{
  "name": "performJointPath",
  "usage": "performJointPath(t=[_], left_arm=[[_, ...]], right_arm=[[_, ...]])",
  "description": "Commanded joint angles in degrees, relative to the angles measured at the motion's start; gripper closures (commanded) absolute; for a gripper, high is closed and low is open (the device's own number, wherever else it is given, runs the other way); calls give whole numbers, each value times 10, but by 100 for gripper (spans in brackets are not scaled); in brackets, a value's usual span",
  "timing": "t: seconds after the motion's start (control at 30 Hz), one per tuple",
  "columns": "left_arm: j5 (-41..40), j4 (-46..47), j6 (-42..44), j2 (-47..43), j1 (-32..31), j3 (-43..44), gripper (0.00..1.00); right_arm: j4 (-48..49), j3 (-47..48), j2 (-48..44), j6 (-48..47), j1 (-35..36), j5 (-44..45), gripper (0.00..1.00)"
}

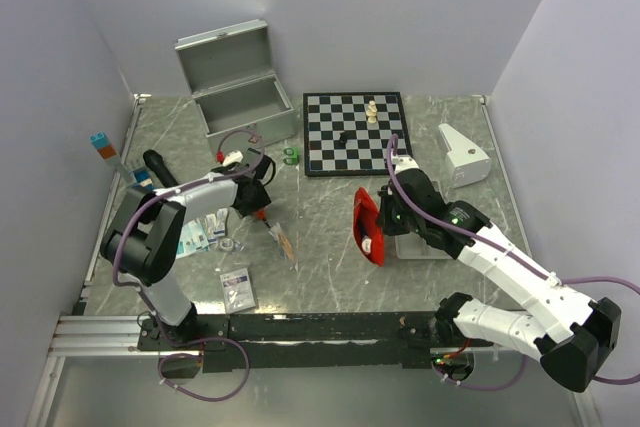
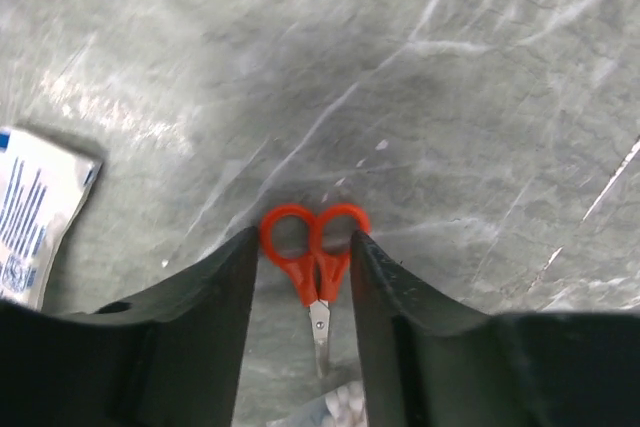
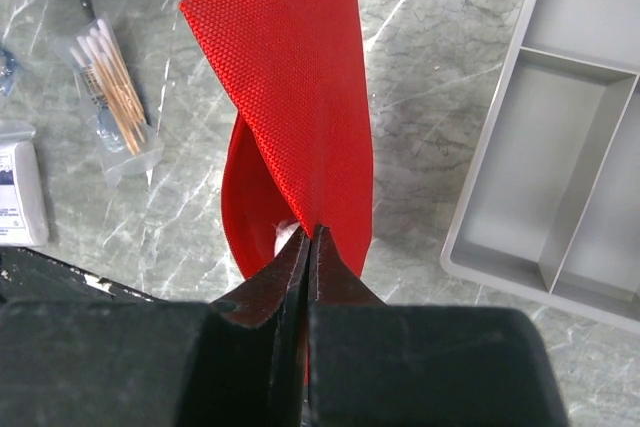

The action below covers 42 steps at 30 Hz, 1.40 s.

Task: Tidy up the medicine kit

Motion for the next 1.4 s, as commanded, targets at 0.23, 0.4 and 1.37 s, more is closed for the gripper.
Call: performJointPath(t=[0.23,0.4,1.37], left_arm=[[45,14,122,82,0,56,69],[27,5,135,86,0,82,81],[102,49,148,-85,-18,38,76]], right_arm=[[13,-5,-16,-4,-4,11,100],[7,1,-16,-6,-4,15,100],[5,28,9,2,-3,4,100]])
